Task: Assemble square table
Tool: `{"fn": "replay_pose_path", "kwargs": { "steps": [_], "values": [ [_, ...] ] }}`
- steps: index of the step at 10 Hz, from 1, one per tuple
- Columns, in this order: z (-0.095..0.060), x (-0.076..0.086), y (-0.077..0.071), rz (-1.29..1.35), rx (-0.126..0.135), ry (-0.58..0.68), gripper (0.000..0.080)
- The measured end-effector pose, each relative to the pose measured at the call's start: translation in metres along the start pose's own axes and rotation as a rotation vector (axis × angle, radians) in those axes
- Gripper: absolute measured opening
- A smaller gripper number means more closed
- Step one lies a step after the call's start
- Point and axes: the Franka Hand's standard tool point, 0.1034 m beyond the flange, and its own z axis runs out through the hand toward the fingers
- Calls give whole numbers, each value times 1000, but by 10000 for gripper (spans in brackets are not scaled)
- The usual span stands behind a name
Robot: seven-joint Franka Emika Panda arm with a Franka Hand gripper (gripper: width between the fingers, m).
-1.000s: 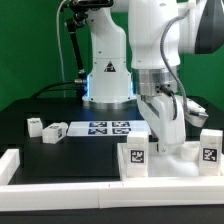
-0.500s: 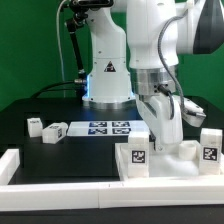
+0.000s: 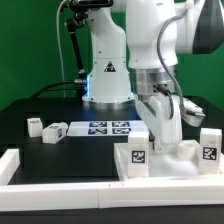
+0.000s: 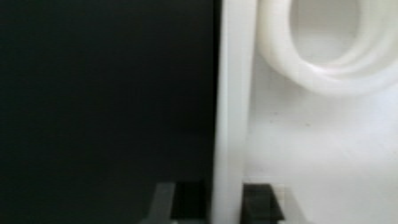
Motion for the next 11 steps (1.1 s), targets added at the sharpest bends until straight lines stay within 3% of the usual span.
{"fn": "replay_pose_path", "kwargs": {
  "steps": [3,5,8,10,11],
  "values": [
    [-4,49,17,-193,32,26,63],
    [-7,74,23,-338,18,-11,63],
    [-6,74,23,-537,16,-1,61],
    [-12,112,25,-823,25,-39,61],
    [-12,119,24,-888,31,-39,61]
  ]
}}
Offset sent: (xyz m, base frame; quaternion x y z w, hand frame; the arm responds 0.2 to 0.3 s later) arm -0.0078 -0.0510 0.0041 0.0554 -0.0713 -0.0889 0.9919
